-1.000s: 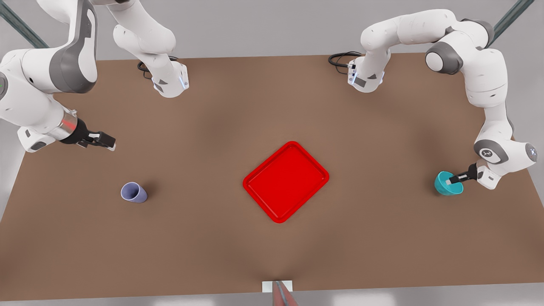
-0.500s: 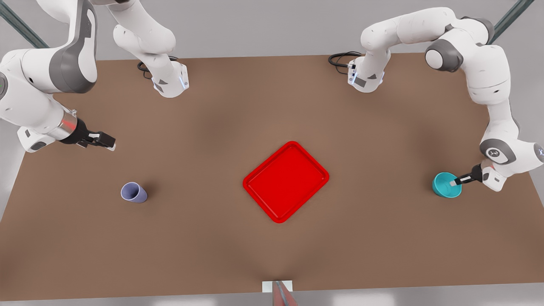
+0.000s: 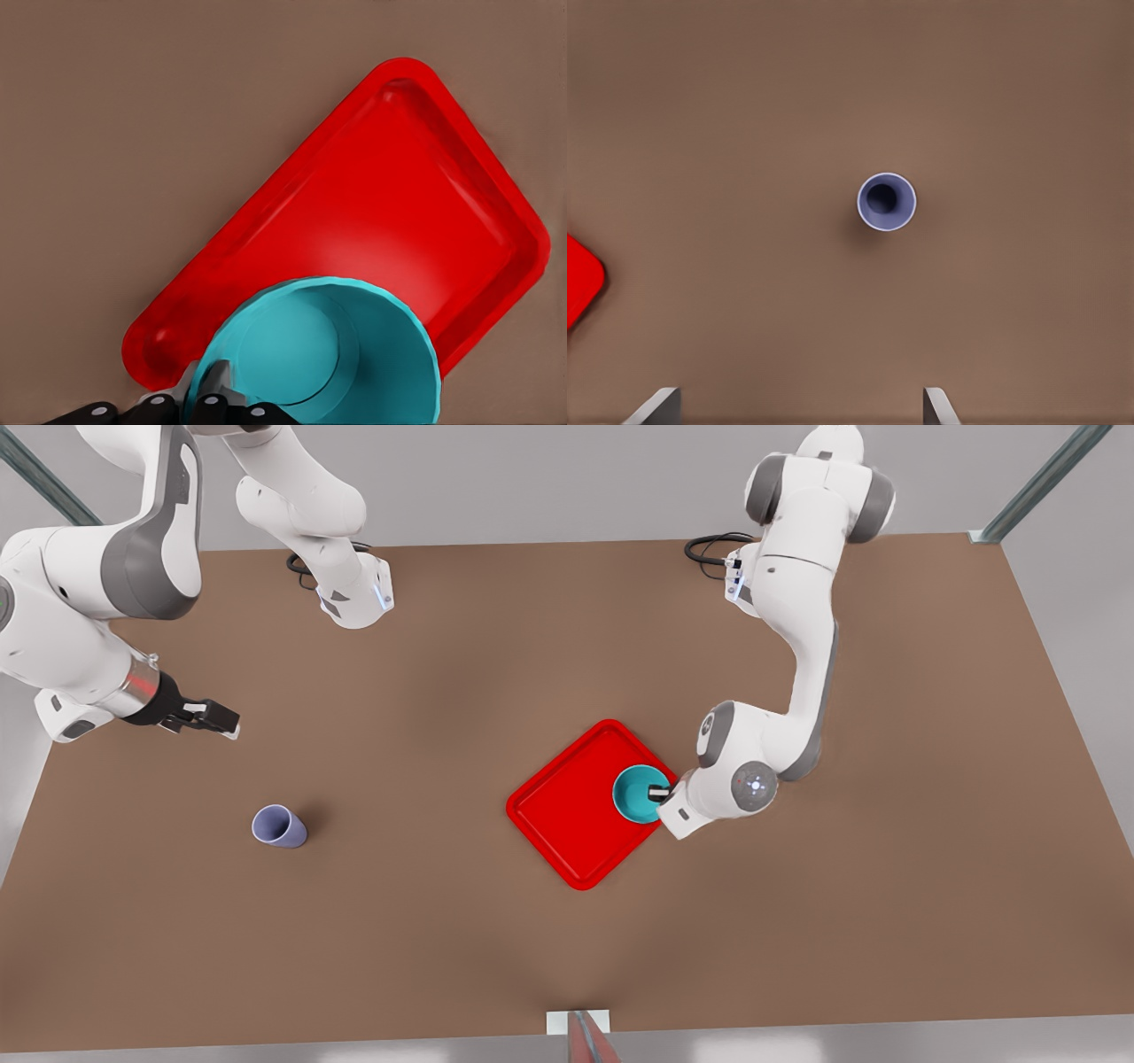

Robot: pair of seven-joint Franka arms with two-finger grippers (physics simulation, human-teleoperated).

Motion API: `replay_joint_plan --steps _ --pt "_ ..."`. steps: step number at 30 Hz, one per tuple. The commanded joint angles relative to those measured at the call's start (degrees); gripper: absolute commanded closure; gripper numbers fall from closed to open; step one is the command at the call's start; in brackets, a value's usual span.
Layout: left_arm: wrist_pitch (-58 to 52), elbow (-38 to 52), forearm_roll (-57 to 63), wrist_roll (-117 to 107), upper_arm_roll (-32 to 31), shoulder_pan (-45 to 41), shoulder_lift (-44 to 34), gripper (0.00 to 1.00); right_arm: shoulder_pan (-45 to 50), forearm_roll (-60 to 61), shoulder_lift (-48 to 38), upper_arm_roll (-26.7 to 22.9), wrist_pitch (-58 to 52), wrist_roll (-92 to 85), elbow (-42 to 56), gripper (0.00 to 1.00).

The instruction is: Place the bowl on the tray with the left arm and the cup on the tray with the right arm

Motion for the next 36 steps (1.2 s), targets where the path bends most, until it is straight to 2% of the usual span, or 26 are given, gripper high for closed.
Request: replay_joint_plan --steps 1,5,11,12,14,15,16,19,21,22,24,27,29,32,33,34,36 --pt "0.0 0.3 -5.6 -0.3 0.0 -0.4 0.3 0.79 0.1 0.0 0.1 0.0 0.0 0.0 0.0 0.00" --pt "-0.6 -1.1 -0.2 0.2 -1.0 -2.0 1.5 0.79 0.1 0.0 0.0 0.0 0.0 0.0 0.0 0.00" --pt "2.0 -1.9 -0.3 1.2 -2.1 -2.0 4.0 0.79 0.1 0.0 0.0 -0.1 0.0 0.0 0.0 0.00" --pt "2.2 -1.9 -0.2 1.9 -2.1 -2.1 4.2 0.76 0.1 0.0 0.0 -0.1 0.0 0.0 0.0 0.00" --pt "2.7 -1.9 -0.2 3.1 -2.1 -2.0 4.6 0.42 0.1 0.0 0.0 0.0 0.0 0.0 0.0 0.00" --pt "2.7 -1.9 -0.2 3.7 -2.1 -2.0 4.6 0.13 0.1 0.0 0.1 0.0 0.0 0.0 0.0 0.00" --pt "2.8 -2.0 -0.2 4.6 -2.1 -2.0 4.6 0.01 0.1 0.0 0.0 0.0 0.0 0.0 0.0 0.00" --pt "3.0 -1.9 0.0 4.8 -2.0 -2.0 4.4 0.00 0.1 0.0 0.1 0.0 0.0 0.0 0.0 0.00" --pt "1.4 -1.0 3.8 3.6 -1.6 -1.4 1.6 0.00 0.1 0.0 0.1 -0.1 0.0 0.0 0.0 0.00" --pt "-2.9 0.2 3.9 3.4 0.2 -1.3 -1.1 0.00 0.0 0.0 0.1 0.0 0.0 0.0 0.0 0.00" --pt "-18.3 11.3 7.4 4.3 8.1 -1.3 -3.3 0.00 0.1 0.0 0.1 -0.1 0.1 0.0 0.0 0.00" --pt "-30.6 13.1 16.6 5.8 9.4 1.6 -13.4 0.00 0.1 0.0 0.1 -0.1 0.1 0.0 0.0 0.00" --pt "-34.6 13.1 20.4 8.1 9.9 1.6 -15.6 0.00 0.1 0.0 0.1 0.0 0.1 0.0 0.0 0.00" --pt "-37.5 12.6 20.5 7.9 9.7 2.3 -18.4 0.00 0.0 -0.1 0.3 -0.1 0.0 0.0 0.0 0.00" --pt "-37.1 9.1 20.5 8.3 5.9 7.2 -22.1 0.00 -0.2 -0.3 1.0 -0.2 -0.3 0.0 0.1 0.00" --pt "-36.6 8.9 20.5 8.2 1.6 11.9 -22.6 0.00 -0.9 -0.5 2.3 -1.0 -0.4 -0.2 0.0 0.00" --pt "-36.5 9.3 20.4 7.6 1.7 12.0 -21.7 0.00 -1.1 -3.3 4.7 -3.0 -0.3 -0.9 0.1 0.00"
